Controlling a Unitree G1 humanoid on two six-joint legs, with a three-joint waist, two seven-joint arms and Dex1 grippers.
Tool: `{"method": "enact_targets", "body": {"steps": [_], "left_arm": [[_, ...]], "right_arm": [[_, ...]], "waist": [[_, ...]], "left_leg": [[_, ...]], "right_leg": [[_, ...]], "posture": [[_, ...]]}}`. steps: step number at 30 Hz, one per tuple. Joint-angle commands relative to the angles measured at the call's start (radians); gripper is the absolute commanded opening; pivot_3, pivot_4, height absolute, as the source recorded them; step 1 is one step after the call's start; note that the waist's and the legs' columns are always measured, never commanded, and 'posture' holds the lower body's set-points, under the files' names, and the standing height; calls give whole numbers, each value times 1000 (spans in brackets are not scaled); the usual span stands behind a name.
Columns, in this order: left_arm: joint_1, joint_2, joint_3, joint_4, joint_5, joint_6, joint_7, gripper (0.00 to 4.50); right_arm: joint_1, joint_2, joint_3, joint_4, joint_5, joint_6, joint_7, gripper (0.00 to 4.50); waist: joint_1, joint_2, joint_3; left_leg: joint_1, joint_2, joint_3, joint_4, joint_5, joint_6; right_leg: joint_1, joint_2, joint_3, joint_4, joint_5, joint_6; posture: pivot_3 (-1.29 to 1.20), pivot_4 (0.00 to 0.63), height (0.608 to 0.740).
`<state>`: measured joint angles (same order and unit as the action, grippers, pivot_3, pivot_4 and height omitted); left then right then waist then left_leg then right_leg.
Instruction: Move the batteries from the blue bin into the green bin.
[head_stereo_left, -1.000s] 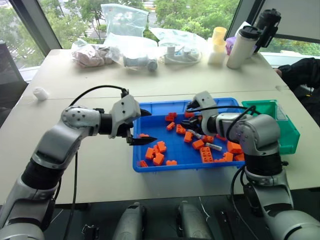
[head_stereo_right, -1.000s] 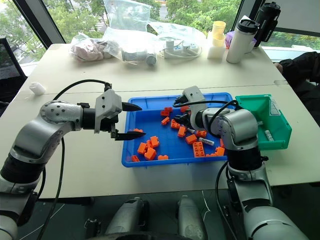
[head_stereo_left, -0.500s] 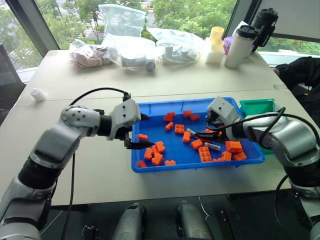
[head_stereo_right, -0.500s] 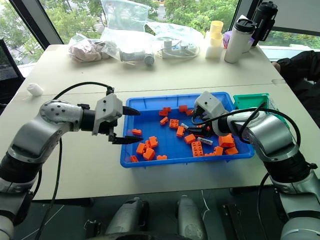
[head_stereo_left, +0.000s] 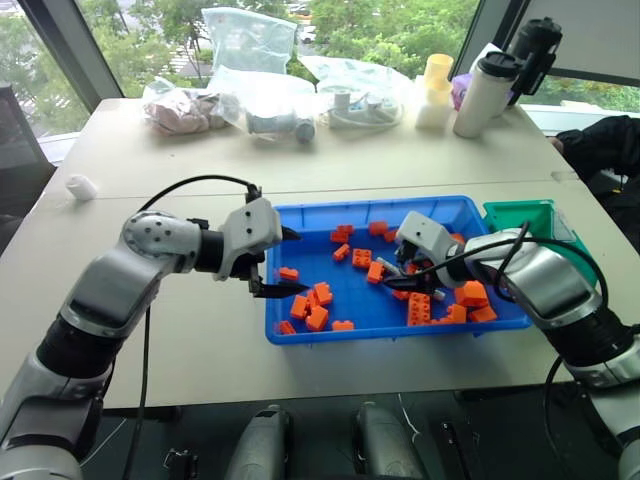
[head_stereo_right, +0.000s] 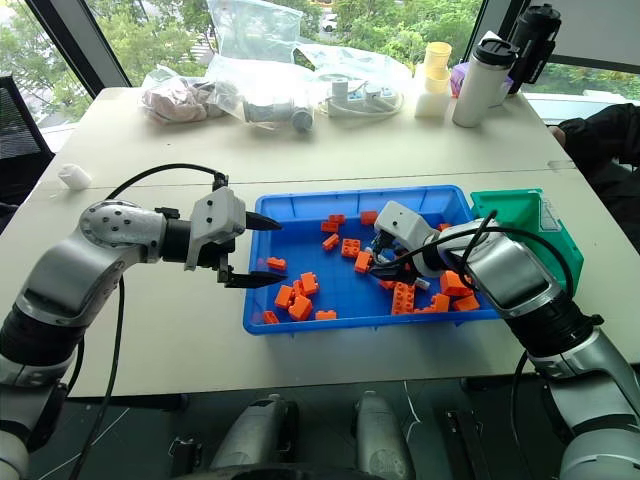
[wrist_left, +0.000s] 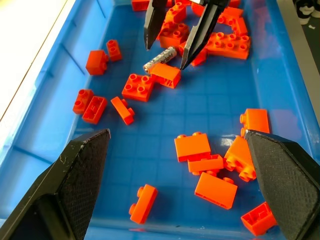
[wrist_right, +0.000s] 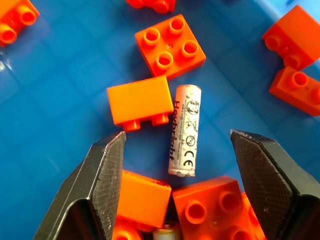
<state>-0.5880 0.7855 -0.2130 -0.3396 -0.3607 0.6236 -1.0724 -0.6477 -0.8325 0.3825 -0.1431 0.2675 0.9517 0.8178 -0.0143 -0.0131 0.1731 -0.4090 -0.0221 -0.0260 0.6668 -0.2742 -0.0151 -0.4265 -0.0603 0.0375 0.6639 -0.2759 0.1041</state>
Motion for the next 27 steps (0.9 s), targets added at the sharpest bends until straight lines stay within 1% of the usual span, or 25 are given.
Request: {"method": "enact_targets", "body": {"steps": [1, 4, 6, 7, 11, 12, 17, 19, 21, 24, 27], "left_arm": [[2, 8, 33, -39, -8, 1, 7, 4500], [0, 3, 30, -39, -8, 2, 12, 4500], [-1, 1, 29, -38, -8, 1, 13, 4500], [-1, 0, 29, -38, -7, 1, 14, 4500], [-1, 1, 29, -35, -6, -1, 14, 4500], [0, 1, 29, -35, -6, -1, 14, 4500], [5, 7, 33, -40, -8, 0, 11, 4500], [5, 10, 38, -35, -10, -5, 7, 4500], [-8, -16, 51, -15, -23, -18, 14, 4500], [-57, -97, 65, 54, -28, -58, 52, 4500], [-104, -172, 55, 128, -23, -103, 55, 4500]], "right_arm": [[-26, 16, -13, 31, -18, -20, 27, 3390], [-33, 44, -4, 73, -35, -33, 37, 3390], [-36, 60, 0, 92, -49, -42, 41, 2870], [-36, 65, -2, 96, -52, -44, 45, 2500], [-32, 73, -8, 88, -59, -43, 63, 424], [-32, 73, -9, 86, -62, -43, 65, 21], [-35, 67, -42, 50, -64, -33, 55, 21], [-47, 58, -98, 26, -53, -7, 31, 21], [-70, 53, -206, 14, -23, 46, -8, 21], [-102, 23, -406, 20, 15, 105, -63, 21], [-76, -59, -557, 25, 24, 149, -91, 21]], "waist": [[0, 0, 0], [-1, 0, 0], [-1, 0, 0], [-1, 0, 0], [0, 0, 0], [1, 0, 0], [0, 0, 0], [0, 0, 0], [1, 0, 0], [10, 0, 0], [24, 0, 0]], "left_leg": [[0, 0, 0, 0, 0, 0], [0, 0, 0, 0, 0, 0], [0, 0, 0, 0, 0, 0], [0, 0, 0, 0, 0, 0], [0, 0, 0, 0, 0, 0], [0, 0, 0, 0, 0, 0], [0, 0, 0, 0, 0, 0], [0, 0, 0, 0, 0, 0], [0, 0, 0, 0, 0, 0], [0, -1, 0, 0, 0, 0], [-1, -1, 0, 1, 0, 0]], "right_leg": [[0, 0, 0, 0, 0, 0], [0, 0, 0, 0, 0, 0], [0, 0, 0, 0, 0, 0], [0, 0, 0, 0, 0, 0], [0, 0, 0, 0, 0, 0], [0, 0, 0, 0, 0, 0], [0, 0, 0, 0, 0, 0], [0, 0, 0, 0, 0, 0], [0, 0, 0, 0, 0, 0], [0, -1, 0, 0, 0, 0], [0, -2, -1, 0, 0, 0]], "posture": [[0, 150, 740], [0, 150, 740], [0, 150, 740], [0, 150, 740], [0, 150, 740], [0, 150, 740], [0, 150, 740], [0, 150, 740], [0, 150, 740], [0, 150, 740], [0, 150, 740]]}}
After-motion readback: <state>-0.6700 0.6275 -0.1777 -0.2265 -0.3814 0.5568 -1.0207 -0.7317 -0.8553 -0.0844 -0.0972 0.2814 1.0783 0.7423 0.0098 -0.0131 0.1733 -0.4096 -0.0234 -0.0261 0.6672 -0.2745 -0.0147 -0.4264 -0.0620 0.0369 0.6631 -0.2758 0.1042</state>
